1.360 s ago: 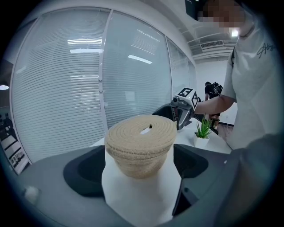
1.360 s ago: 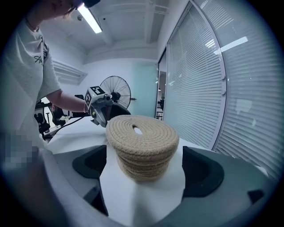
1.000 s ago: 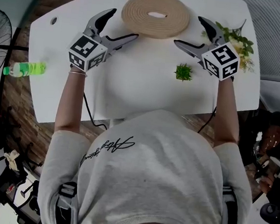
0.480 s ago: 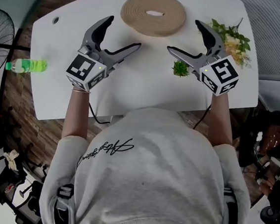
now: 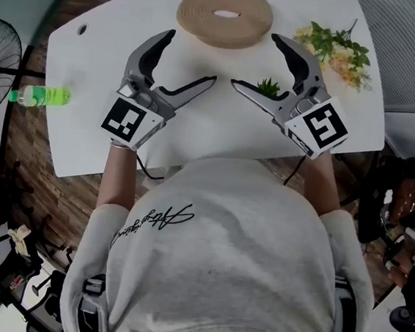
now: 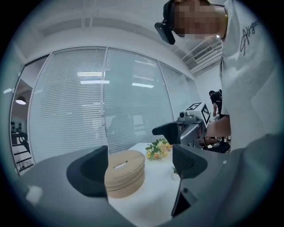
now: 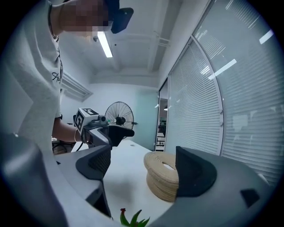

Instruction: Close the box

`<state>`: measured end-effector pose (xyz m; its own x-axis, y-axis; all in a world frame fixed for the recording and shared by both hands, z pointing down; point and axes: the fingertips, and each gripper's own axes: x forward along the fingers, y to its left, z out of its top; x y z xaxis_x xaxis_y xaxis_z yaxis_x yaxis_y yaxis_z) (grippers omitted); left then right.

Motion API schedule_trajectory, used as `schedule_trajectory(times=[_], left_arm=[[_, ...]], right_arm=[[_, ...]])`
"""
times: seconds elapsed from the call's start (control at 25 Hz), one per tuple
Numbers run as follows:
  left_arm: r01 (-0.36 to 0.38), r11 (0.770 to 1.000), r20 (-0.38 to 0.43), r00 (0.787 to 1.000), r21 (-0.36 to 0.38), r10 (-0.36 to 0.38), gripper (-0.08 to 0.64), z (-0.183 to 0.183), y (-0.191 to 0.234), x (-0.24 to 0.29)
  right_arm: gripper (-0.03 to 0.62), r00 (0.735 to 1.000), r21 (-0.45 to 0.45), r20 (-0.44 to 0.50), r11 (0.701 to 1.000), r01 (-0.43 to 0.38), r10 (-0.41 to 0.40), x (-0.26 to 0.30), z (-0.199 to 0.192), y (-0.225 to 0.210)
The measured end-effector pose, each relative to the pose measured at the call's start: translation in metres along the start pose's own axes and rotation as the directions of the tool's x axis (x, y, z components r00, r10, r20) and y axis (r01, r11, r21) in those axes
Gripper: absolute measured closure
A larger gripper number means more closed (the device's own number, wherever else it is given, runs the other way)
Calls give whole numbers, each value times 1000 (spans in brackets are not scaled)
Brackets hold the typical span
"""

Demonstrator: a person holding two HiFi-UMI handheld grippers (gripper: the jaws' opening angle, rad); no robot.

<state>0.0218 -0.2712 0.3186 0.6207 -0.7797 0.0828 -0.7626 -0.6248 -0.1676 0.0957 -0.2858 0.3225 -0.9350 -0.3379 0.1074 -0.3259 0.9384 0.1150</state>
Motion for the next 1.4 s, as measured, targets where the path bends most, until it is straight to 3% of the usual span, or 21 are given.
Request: schedule_trajectory(times=[0.24, 0.6, 1.4], left_arm=[[6, 999, 61, 998, -38, -4, 217, 13, 5, -22], [67, 997, 105, 992, -35, -63, 312, 23, 2, -53], [171, 984, 155, 975, -49, -162, 453, 22, -1, -91]], right_arm=[[224, 999, 31, 23, 999, 42, -42, 1, 10, 13], [358, 986, 78, 86, 988, 136, -143, 5, 28, 39], [486, 951, 129, 93, 950, 283, -296, 14, 30, 83]])
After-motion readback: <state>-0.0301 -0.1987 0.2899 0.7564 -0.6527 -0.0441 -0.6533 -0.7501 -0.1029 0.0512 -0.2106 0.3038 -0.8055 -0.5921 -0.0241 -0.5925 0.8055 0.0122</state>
